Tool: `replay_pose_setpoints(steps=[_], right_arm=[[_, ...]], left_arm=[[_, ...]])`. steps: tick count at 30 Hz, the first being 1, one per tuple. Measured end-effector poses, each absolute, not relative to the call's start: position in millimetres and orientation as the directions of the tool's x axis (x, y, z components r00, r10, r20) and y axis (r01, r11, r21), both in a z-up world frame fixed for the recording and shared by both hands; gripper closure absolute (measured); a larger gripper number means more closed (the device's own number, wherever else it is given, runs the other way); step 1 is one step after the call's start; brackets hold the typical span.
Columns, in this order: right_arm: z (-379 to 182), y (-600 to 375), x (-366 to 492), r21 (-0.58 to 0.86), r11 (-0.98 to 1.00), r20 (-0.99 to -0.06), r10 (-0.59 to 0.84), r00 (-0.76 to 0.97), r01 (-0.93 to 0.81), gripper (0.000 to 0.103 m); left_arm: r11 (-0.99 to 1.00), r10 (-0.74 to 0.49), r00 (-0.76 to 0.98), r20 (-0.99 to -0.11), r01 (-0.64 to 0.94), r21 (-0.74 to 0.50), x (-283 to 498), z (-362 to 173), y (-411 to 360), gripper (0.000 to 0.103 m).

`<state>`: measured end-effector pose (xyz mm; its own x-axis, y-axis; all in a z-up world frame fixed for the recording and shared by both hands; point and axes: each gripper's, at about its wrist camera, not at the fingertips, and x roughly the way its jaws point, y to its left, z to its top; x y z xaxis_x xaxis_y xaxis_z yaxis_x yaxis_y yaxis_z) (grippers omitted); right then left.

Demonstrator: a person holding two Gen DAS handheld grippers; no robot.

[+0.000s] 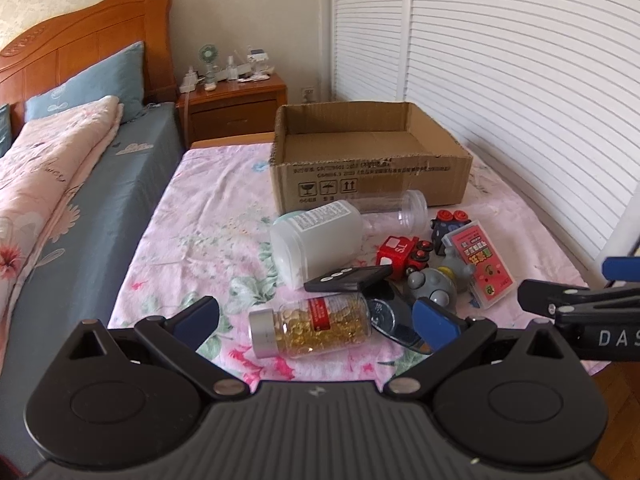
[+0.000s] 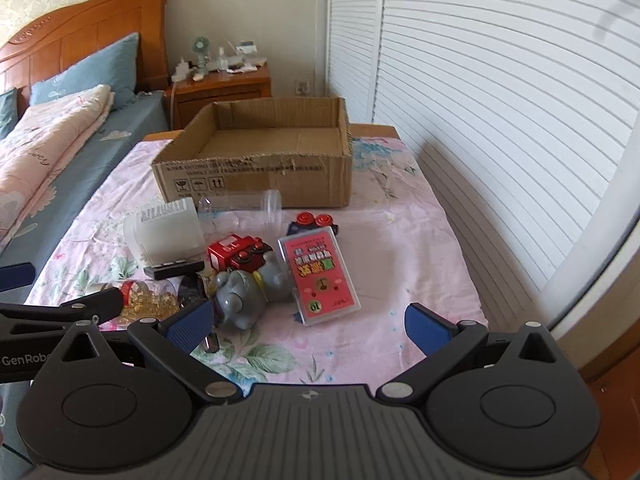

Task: Organize rigid objects
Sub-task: 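Move the left tool toward the capsule jar while the right tool approaches the red card box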

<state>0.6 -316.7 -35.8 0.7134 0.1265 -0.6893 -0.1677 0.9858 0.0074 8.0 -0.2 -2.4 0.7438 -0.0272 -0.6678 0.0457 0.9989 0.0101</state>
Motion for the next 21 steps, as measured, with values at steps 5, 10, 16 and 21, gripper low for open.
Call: replay_pose_setpoints(steps=[5, 10, 16, 21], right_arm=[[-38.5, -315.2, 0.8, 0.012, 0.969, -0.648, 0.195, 0.736, -0.246, 0.000], [-45.8, -318.7, 7.4, 0.014, 0.964, -0.635, 0.214, 0.742, -0.266, 0.000], [-56.3, -321.9, 17.2, 0.026, 0.965, -0.651, 0.215, 0.728, -0.263, 0.000], [-61.6, -324.1, 23.2, 0.040, 0.962, -0.656, 0.228, 0.719, -0.269, 0.000]], left_arm=[[0.997, -0.046, 0.744, -0.667, 0.081, 0.022, 16.7, -9.8, 4.2, 0.001], [0.991, -0.060, 0.733, -0.678, 0.125, 0.048, 28.2, -22.3, 4.0, 0.001], [0.989, -0.068, 0.717, -0.693, 0.140, 0.048, 48.9, -39.7, 0.6, 0.001], [0.987, -0.035, 0.715, -0.699, 0.134, 0.087, 61.1, -53.8, -3.6, 0.001]])
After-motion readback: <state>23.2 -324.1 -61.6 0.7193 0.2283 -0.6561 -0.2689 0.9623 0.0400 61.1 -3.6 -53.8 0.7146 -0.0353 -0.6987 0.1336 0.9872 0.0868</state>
